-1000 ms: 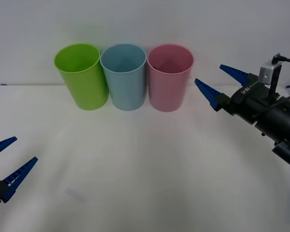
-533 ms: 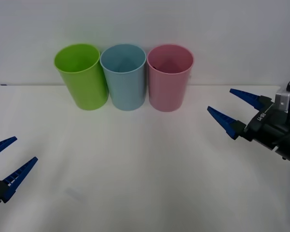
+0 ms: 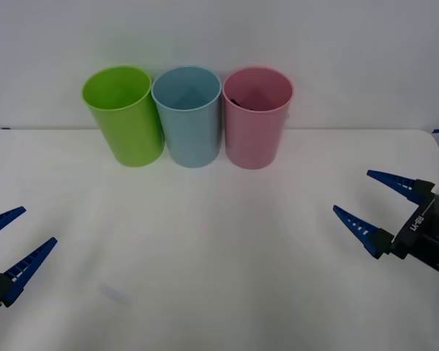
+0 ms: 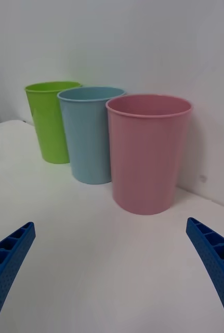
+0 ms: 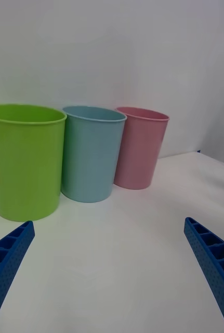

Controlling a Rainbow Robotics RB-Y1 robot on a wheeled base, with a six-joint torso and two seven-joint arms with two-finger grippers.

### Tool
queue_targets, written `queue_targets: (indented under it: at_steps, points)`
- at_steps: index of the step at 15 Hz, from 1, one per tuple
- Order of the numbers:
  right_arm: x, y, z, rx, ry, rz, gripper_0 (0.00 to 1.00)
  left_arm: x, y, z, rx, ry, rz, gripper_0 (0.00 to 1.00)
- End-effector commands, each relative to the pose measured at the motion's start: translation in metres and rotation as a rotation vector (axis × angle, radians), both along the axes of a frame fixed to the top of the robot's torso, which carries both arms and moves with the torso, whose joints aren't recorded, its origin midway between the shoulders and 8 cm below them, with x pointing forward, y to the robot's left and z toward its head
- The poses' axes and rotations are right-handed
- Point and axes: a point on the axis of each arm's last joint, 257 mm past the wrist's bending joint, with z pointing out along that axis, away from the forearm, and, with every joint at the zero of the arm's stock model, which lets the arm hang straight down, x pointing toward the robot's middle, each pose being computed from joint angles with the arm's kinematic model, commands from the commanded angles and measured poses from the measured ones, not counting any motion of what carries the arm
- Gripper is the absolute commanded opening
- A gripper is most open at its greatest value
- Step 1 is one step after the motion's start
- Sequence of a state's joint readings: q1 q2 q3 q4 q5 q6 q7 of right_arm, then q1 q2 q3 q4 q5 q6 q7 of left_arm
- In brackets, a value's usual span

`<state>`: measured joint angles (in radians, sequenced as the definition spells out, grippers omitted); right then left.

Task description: Grasp the object on the table and drop it into the matching bin: aluminum can to the light blue bin, PET bottle to the pink bin.

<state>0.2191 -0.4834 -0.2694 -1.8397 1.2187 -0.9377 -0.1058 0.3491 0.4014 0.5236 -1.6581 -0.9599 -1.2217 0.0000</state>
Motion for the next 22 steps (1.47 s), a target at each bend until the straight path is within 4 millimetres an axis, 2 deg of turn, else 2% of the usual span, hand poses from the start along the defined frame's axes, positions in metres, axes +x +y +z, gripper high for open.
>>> queue_targets:
  at_steps: [1, 8, 13, 18, 22]
  points:
    - [-0.017, -0.009, -0.018, -0.029, 0.021, -0.002, 1.00, 0.000, 0.000, 0.000, 0.000, 0.000, 0.000, 1.00]
    - [-0.064, -0.028, -0.053, -0.058, 0.093, 0.003, 1.00, 0.000, 0.000, 0.000, 0.000, 0.000, 0.000, 1.00]
    - [-0.091, -0.034, -0.070, -0.050, 0.130, -0.008, 1.00, 0.000, 0.000, 0.000, 0.000, 0.000, 0.000, 1.00]
    - [-0.094, -0.036, -0.067, -0.058, 0.094, -0.016, 1.00, 0.000, 0.000, 0.000, 0.000, 0.000, 0.000, 1.00]
    - [-0.103, -0.035, -0.075, -0.062, 0.106, -0.015, 1.00, 0.000, 0.000, 0.000, 0.000, 0.000, 0.000, 1.00]
